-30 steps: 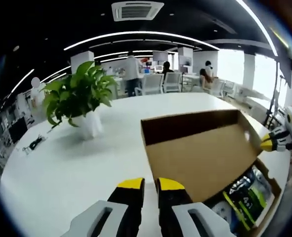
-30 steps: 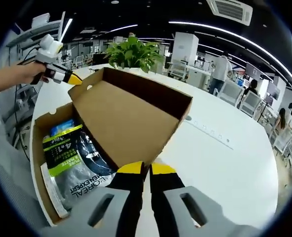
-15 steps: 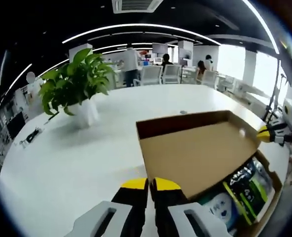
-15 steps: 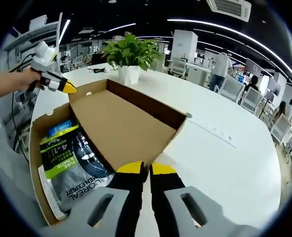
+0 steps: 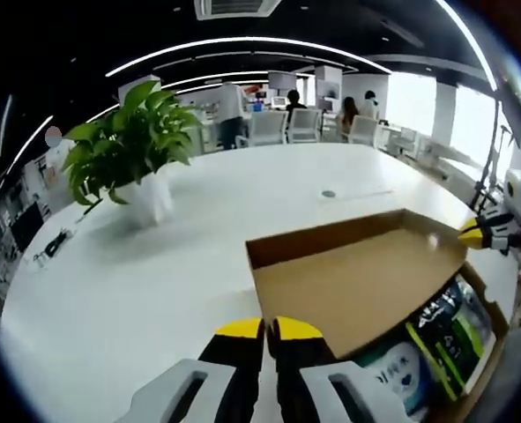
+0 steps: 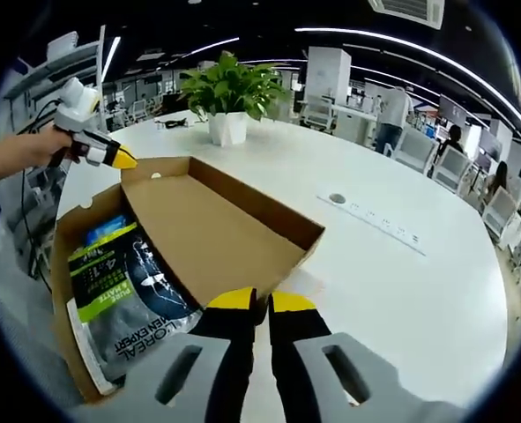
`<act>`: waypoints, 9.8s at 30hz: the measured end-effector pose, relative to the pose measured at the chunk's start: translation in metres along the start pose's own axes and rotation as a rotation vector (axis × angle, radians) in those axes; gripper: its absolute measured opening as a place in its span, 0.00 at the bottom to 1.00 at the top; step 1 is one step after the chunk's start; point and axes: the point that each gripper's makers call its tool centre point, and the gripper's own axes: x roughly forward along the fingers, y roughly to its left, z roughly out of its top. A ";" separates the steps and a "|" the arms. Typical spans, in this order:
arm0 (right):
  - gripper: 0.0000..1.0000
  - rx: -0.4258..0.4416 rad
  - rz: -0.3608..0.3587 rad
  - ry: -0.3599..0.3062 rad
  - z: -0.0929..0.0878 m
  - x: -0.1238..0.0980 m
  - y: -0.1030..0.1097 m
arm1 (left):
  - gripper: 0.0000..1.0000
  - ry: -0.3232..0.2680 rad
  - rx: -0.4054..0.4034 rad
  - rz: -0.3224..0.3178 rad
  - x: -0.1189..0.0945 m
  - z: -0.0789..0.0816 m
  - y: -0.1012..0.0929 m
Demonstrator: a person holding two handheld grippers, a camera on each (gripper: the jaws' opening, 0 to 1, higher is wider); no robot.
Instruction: Operate the shoe box by opening the lid, removing the specified soft item, and placing it in the target area until the item is outside and the box remains undamaged.
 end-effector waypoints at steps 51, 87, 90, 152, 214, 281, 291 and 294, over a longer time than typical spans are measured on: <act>0.40 0.051 0.084 0.014 -0.018 -0.040 0.035 | 0.17 0.000 0.018 -0.032 -0.014 0.007 -0.004; 0.46 0.051 0.106 -0.023 -0.021 -0.066 0.070 | 0.30 0.059 -0.059 -0.281 -0.053 -0.054 -0.128; 0.46 0.056 0.107 -0.026 -0.021 -0.066 0.074 | 0.30 0.077 -0.082 -0.315 -0.052 -0.060 -0.139; 0.32 0.065 0.248 0.123 -0.043 -0.027 0.133 | 0.00 0.101 -0.313 -0.378 -0.059 -0.084 -0.136; 0.00 0.237 0.065 0.035 -0.030 -0.069 0.058 | 0.00 0.080 -0.171 -0.492 -0.060 -0.035 -0.215; 0.00 0.351 -0.173 0.065 -0.094 -0.106 -0.097 | 0.00 0.197 0.059 -0.633 0.024 0.012 -0.362; 0.00 0.387 -0.183 0.086 -0.112 -0.094 -0.103 | 0.00 0.260 0.183 -0.606 0.047 0.007 -0.368; 0.00 0.395 -0.185 0.092 -0.122 -0.089 -0.109 | 0.00 0.275 0.233 -0.607 0.054 0.005 -0.372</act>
